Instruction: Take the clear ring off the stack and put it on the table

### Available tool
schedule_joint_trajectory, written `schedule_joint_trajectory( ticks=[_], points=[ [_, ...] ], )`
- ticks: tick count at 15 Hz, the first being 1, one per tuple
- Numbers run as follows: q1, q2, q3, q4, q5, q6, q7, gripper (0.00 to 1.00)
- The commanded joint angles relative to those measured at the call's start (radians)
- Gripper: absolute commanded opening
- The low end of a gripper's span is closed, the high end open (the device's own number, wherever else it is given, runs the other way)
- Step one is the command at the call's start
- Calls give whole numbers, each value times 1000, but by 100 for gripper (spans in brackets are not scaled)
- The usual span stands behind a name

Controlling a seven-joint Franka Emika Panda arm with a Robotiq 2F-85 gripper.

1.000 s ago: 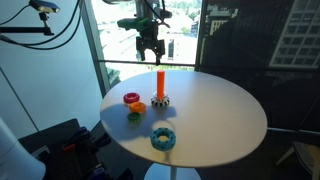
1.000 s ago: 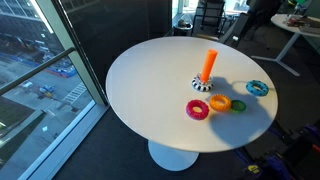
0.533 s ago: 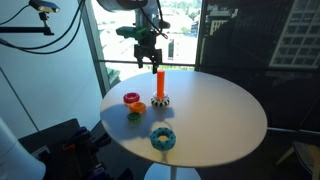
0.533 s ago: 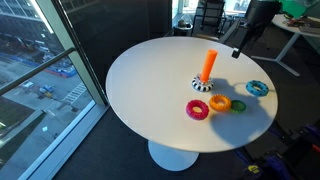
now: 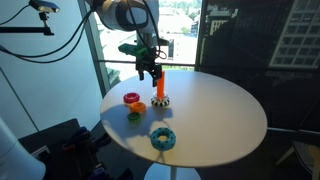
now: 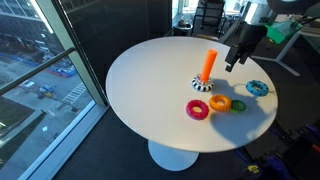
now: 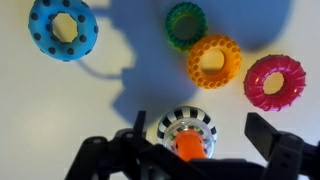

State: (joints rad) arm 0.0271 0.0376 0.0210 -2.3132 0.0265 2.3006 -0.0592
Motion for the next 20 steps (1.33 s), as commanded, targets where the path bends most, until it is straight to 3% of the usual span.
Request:
schedule_joint_trajectory(
  ticks=[1,14,20],
  points=[
    [6,62,6,12,-17,43,41,100],
    [59,280,9,143,-23,215,147,100],
    [76,349,-6,212,-30,220,215,100]
  ],
)
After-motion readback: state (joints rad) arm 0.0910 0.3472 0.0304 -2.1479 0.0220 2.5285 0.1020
